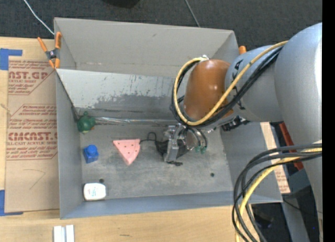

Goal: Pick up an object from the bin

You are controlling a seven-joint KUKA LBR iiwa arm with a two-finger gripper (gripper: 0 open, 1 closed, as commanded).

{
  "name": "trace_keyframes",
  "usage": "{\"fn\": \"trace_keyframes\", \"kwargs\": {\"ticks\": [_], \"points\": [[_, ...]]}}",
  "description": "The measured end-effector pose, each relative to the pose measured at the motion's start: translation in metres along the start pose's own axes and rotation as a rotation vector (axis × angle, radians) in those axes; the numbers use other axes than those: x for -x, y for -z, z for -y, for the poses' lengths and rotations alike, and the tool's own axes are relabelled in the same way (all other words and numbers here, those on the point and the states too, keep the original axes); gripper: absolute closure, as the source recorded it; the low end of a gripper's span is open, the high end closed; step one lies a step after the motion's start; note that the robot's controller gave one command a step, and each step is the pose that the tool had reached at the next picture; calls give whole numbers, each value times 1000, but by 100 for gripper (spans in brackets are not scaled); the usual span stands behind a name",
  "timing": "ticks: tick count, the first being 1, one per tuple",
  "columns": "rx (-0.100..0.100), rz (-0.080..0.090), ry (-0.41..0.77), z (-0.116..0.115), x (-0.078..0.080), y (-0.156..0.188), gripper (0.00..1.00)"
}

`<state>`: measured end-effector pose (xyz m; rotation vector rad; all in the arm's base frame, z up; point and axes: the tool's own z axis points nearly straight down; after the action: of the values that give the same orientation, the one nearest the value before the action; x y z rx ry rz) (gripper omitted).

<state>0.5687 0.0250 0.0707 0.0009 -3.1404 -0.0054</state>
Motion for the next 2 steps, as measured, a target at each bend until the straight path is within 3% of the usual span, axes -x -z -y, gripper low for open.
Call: {"fn": "trace_keyframes", "kwargs": {"ticks": [1,2], "points": [[0,0,0,0,0,0,100],[1,3,0,0,12,10,100]]}}
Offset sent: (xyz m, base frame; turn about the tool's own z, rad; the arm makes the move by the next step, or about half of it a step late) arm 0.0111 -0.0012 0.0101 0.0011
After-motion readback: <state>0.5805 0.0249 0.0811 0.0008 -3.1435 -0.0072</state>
